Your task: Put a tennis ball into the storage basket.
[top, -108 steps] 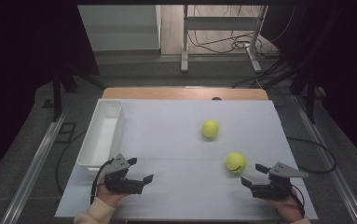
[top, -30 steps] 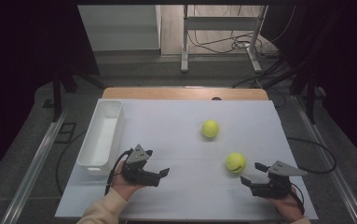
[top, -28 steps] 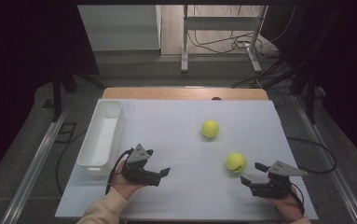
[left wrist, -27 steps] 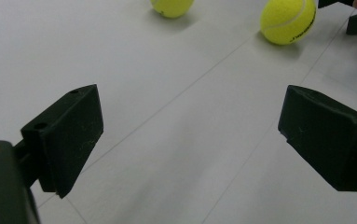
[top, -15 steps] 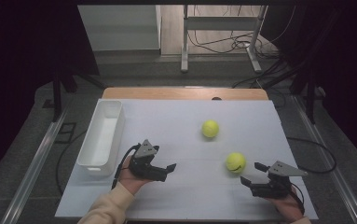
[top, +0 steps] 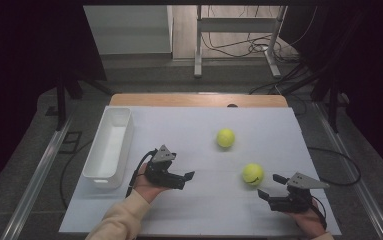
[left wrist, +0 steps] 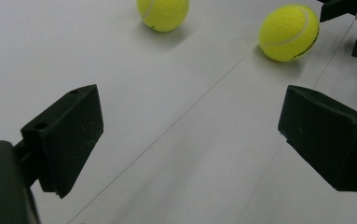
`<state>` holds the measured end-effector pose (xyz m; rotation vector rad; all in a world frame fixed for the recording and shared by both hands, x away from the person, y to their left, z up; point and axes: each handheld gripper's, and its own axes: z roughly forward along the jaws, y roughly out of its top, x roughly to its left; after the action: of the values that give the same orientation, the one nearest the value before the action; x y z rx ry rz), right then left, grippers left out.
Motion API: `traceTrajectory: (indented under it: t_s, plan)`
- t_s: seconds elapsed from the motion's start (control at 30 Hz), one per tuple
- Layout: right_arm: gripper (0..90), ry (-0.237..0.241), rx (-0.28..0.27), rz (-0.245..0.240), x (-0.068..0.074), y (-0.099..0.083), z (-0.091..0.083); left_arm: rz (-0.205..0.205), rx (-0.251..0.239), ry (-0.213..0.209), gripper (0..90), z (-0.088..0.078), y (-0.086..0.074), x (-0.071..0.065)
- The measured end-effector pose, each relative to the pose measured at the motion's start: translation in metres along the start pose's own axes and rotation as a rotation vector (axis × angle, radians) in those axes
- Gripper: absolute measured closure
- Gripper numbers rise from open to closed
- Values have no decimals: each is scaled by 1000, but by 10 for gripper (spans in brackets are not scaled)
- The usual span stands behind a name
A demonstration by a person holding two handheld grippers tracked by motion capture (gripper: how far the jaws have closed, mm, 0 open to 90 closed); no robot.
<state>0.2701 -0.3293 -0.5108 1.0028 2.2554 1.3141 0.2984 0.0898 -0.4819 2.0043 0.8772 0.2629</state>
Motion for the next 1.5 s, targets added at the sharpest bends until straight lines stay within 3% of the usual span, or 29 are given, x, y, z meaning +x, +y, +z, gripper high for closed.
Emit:
traceTrajectory:
  t_s: [1.5]
  plan:
    - [159,-2,10,-14,0,-1,1,-13,28,-15,74,28,24,9]
